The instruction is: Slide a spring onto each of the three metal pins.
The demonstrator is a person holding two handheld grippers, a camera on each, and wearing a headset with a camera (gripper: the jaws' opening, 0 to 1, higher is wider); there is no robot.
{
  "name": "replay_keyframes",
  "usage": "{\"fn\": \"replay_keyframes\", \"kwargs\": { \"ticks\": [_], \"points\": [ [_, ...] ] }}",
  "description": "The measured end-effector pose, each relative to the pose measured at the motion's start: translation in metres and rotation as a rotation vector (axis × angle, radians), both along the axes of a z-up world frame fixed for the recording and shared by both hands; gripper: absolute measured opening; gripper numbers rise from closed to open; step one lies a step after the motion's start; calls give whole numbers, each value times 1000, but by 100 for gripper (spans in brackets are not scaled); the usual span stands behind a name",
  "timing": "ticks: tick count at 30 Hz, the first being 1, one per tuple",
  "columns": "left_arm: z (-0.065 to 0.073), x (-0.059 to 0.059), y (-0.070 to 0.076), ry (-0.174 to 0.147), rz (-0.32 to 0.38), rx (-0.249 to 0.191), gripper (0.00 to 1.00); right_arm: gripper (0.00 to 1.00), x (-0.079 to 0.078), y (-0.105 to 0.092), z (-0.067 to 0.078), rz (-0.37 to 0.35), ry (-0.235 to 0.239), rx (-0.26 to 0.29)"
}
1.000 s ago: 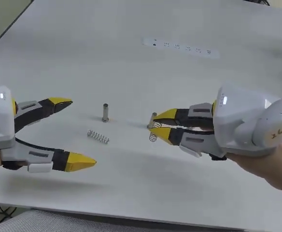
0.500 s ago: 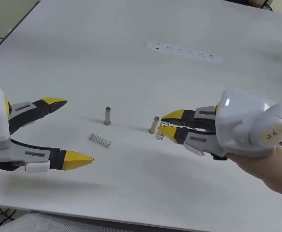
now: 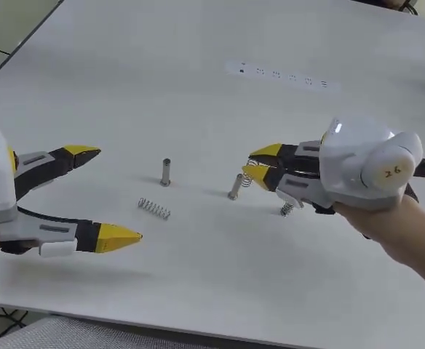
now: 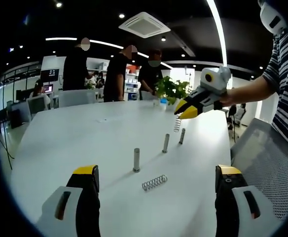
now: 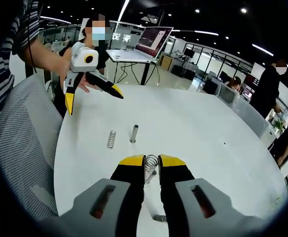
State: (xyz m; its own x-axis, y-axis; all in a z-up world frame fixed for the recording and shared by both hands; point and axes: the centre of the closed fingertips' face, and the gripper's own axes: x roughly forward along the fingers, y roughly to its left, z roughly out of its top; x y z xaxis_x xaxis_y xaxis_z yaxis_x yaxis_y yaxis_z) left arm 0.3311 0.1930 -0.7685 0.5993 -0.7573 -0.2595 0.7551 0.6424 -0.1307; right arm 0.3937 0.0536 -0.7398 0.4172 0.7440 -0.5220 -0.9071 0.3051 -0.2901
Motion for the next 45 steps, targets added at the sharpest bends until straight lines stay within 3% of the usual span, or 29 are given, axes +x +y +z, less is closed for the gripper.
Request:
{"fn": "replay_keyframes", "kwargs": {
  "ticks": [9,17,38,45],
  "points": [
    [-3,-1,2,7,6,1,97,12,16,-1,-5,-44,13,9],
    [-4,-1,4,10,11,2,97,12,19,1,-10,-61,35,16],
    [-2,-6,6,18,12,1,97,12,15,4,-22,-69,63,0],
    [-2,-6,6,22,13,0,97,12,17,4,-39,-78,91,-31]
  ]
}}
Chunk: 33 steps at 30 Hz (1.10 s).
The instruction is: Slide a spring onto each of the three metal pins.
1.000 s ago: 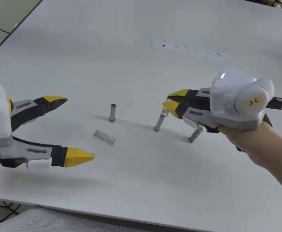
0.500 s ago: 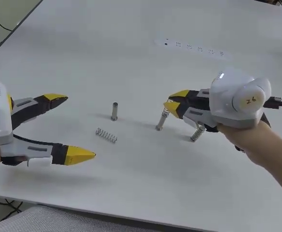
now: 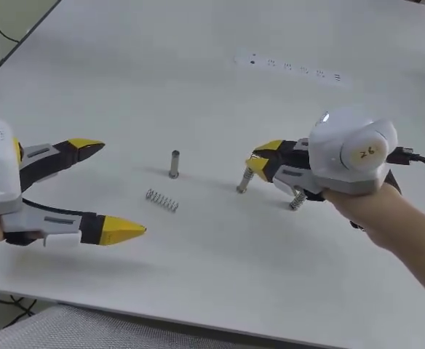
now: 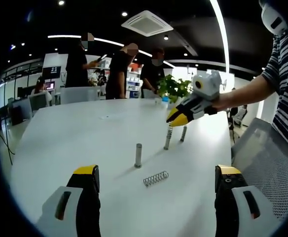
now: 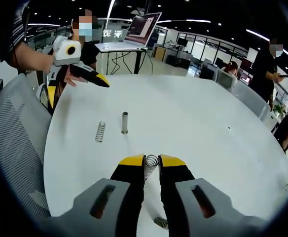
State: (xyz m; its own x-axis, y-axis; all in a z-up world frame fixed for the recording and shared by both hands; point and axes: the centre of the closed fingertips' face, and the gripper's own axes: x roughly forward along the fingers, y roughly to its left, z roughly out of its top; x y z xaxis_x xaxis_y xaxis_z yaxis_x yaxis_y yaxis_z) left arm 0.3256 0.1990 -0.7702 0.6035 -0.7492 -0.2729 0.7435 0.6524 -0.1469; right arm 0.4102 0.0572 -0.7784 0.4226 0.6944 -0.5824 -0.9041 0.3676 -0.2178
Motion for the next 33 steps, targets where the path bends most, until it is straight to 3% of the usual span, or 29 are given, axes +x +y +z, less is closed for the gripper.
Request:
{"fn": "replay_keyframes", "kwargs": {
  "ticks": [13,33],
  "points": [
    [0,0,1,6,2,-2,96,12,-2,-2,-21,-3,39,-45],
    [2,3,-1,-3,-1,-4,96,12,-4,-4,-33,-1,64,-69]
  ]
}}
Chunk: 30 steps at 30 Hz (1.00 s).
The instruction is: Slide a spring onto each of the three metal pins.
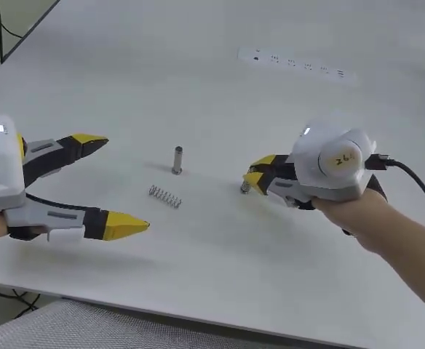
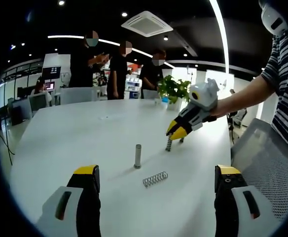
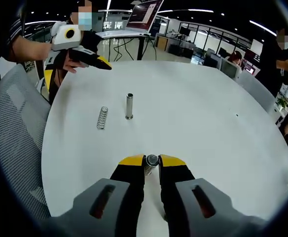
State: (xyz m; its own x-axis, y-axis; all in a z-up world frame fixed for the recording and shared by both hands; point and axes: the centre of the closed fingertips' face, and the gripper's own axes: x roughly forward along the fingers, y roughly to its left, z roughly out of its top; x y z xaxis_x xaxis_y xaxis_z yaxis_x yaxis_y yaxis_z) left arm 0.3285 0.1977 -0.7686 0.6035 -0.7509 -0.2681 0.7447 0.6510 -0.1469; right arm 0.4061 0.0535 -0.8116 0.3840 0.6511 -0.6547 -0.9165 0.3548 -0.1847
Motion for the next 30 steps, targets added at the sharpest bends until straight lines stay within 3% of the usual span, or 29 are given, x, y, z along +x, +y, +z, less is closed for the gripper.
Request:
{"fn": "replay_keyframes", "kwargs": {
  "ticks": [7,20,26,30],
  "points": [
    [-2,0,-1,0,-4,2,96,13,0,1,0,-42,61,53],
    [-2,0,-1,-4,-14,7,96,18,-4,2,10,-61,53,85],
    [-2,-1,0,-4,-16,8,96,21,-6,2,20,-85,61,124],
    [1,-2,-2,-6,-19,8,96,23,-7,3,27,-125,93,179]
  ]
}}
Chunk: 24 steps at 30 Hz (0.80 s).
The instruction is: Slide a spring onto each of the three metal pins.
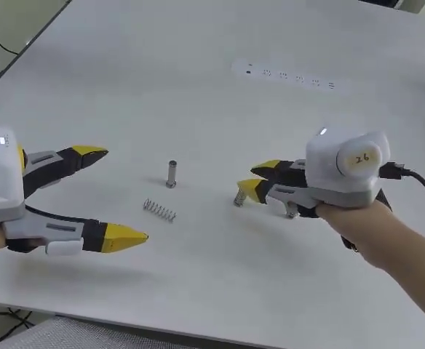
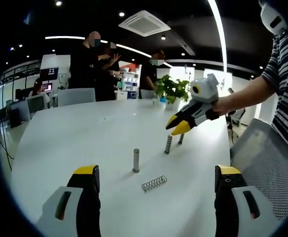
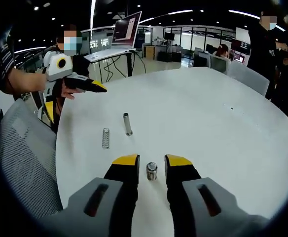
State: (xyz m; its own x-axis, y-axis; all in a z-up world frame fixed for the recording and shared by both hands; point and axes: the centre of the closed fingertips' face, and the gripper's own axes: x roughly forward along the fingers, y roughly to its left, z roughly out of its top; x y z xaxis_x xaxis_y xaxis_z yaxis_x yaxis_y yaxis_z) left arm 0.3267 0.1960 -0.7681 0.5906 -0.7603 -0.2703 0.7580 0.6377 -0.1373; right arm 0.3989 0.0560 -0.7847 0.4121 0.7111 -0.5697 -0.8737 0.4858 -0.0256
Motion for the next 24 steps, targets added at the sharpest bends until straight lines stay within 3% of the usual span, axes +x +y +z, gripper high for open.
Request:
{"fn": "replay_keyframes", "kwargs": {
  "ticks": [17,24],
  "points": [
    [4,-4,-1,-6,-1,4,97,26,-13,-4,25,-46,0,89],
    [3,-2,-1,-3,0,5,97,25,-17,-14,26,-62,4,106]
  ]
}}
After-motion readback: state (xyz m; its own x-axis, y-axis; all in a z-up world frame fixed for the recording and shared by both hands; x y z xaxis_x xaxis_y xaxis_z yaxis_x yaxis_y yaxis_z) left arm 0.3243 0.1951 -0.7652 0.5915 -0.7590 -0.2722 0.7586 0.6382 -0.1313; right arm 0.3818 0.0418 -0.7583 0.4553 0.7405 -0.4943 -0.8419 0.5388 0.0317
